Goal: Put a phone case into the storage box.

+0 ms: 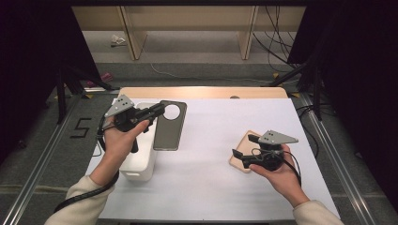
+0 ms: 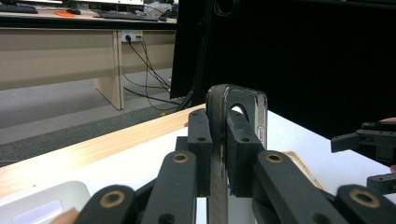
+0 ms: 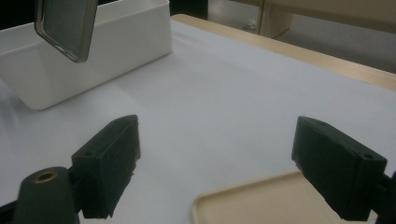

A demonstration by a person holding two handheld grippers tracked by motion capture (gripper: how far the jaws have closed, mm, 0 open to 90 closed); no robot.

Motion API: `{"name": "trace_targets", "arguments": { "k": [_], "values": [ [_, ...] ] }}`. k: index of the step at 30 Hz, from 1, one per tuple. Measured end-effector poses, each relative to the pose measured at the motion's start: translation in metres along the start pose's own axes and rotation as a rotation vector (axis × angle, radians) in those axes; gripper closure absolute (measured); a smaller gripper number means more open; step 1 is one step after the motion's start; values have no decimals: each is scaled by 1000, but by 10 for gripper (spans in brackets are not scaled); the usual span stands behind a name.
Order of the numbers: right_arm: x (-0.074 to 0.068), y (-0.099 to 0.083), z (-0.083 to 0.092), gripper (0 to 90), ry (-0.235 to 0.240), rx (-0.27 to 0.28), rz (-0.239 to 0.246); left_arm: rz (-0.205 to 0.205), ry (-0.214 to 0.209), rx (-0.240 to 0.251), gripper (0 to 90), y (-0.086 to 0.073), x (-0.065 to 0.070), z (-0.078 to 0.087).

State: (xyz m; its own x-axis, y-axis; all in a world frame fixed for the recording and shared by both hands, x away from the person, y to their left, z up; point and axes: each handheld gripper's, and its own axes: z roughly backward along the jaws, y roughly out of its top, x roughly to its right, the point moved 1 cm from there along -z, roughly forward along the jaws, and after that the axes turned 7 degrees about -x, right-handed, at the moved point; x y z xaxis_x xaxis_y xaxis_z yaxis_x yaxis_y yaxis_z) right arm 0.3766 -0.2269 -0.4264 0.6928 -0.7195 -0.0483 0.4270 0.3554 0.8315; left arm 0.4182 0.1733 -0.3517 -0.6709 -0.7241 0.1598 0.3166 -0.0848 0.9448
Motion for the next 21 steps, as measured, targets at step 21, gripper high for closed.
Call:
{"name": "trace_targets", "arguments": {
  "k": [21],
  "values": [
    [2,-3,3,164,-3,0,-12,4,19,37,818,16,-23,9]
  ]
}}
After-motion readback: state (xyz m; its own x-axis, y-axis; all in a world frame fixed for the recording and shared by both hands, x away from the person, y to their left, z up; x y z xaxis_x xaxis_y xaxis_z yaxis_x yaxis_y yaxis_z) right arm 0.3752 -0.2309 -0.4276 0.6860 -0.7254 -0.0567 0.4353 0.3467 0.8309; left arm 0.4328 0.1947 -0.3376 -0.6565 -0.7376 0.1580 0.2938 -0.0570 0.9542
